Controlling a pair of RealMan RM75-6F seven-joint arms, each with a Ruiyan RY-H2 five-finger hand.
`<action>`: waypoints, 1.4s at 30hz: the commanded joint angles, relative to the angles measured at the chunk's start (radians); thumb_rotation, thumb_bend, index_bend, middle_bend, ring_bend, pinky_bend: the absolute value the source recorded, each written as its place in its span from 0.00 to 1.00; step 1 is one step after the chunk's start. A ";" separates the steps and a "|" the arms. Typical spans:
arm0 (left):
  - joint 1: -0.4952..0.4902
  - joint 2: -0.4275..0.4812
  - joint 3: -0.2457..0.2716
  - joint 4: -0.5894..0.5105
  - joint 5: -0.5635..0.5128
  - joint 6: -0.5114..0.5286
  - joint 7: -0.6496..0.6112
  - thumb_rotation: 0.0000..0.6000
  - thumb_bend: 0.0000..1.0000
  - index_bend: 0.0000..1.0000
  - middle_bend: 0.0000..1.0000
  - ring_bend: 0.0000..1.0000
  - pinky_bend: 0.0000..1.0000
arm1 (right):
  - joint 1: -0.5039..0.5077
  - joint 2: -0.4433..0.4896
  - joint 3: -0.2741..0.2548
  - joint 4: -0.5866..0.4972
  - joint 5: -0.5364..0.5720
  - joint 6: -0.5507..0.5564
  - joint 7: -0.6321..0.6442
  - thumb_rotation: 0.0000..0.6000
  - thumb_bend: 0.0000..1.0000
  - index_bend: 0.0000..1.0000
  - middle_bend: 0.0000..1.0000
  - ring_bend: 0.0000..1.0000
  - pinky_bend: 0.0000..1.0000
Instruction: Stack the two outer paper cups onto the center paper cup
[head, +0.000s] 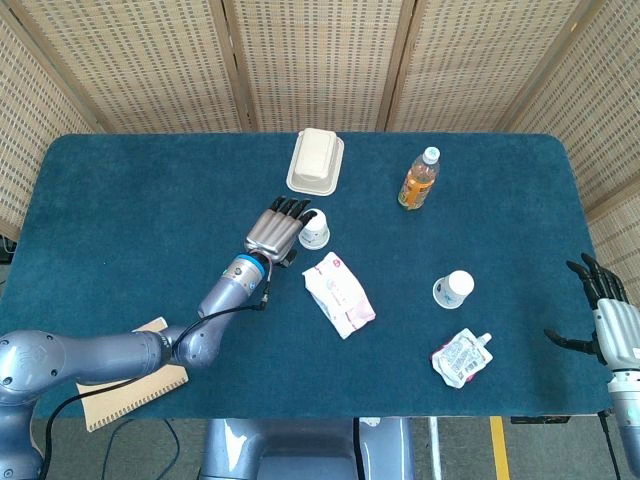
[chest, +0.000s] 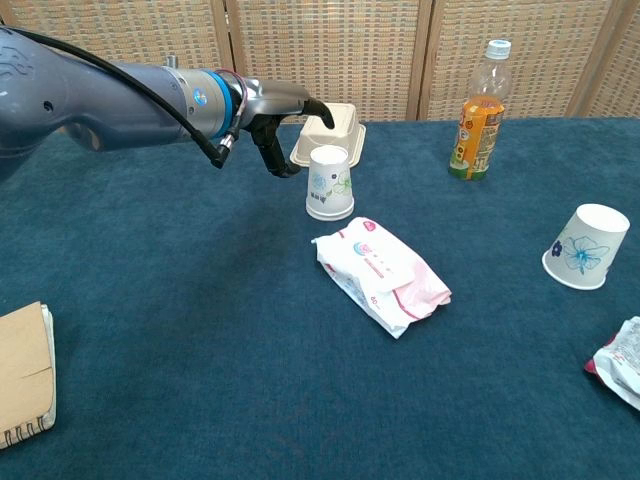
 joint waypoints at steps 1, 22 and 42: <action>0.020 0.021 0.004 -0.026 0.016 0.018 -0.016 1.00 0.46 0.10 0.00 0.00 0.00 | -0.001 0.001 0.000 -0.002 -0.002 0.004 -0.001 1.00 0.06 0.14 0.00 0.00 0.00; 0.510 0.344 0.238 -0.472 0.377 0.536 -0.155 1.00 0.11 0.00 0.00 0.00 0.00 | 0.029 -0.013 -0.006 -0.019 -0.016 -0.030 -0.055 1.00 0.06 0.15 0.00 0.00 0.00; 0.801 0.409 0.292 -0.507 0.629 0.709 -0.276 1.00 0.12 0.00 0.00 0.00 0.00 | 0.258 -0.063 0.052 -0.095 0.175 -0.353 -0.402 1.00 0.13 0.34 0.08 0.00 0.00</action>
